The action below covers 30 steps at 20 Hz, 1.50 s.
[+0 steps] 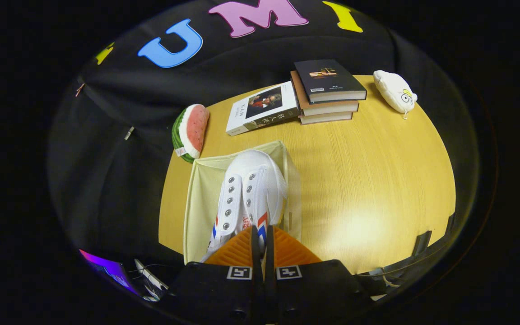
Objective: Open the storage box then place both shoes into the box .Put the left shoe in first, then the right shoe, with the right side of both shoes facing outward in a uniform manner.
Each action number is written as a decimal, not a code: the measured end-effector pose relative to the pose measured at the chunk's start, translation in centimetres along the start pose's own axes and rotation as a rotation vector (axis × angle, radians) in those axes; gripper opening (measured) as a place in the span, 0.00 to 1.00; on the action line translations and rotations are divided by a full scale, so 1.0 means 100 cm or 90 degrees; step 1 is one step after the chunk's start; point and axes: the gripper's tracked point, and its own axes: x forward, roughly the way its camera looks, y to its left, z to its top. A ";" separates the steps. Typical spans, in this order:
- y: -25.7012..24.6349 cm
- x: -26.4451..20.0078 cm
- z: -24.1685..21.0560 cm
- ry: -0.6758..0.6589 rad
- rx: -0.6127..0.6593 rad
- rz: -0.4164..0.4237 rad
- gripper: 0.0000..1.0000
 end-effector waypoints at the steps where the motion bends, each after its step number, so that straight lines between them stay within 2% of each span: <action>1: -0.001 0.002 -0.001 -0.001 -0.010 -0.014 0.05; 3: -0.001 0.004 -0.003 -0.011 -0.032 -0.036 0.05; 4: 0.008 0.006 -0.006 -0.009 -0.040 -0.016 0.09; 5: 0.016 0.007 -0.011 -0.001 -0.047 -0.004 0.18; 6: 0.022 0.004 -0.010 -0.002 -0.052 0.007 0.36; 9: 0.023 -0.001 -0.003 -0.029 -0.088 0.009 0.99; 16: 0.000 -0.015 0.007 -0.086 -0.110 0.008 0.99; 24: -0.044 -0.061 0.039 -0.209 -0.101 -0.015 0.99; 30: -0.104 -0.117 0.091 -0.348 -0.107 -0.081 0.99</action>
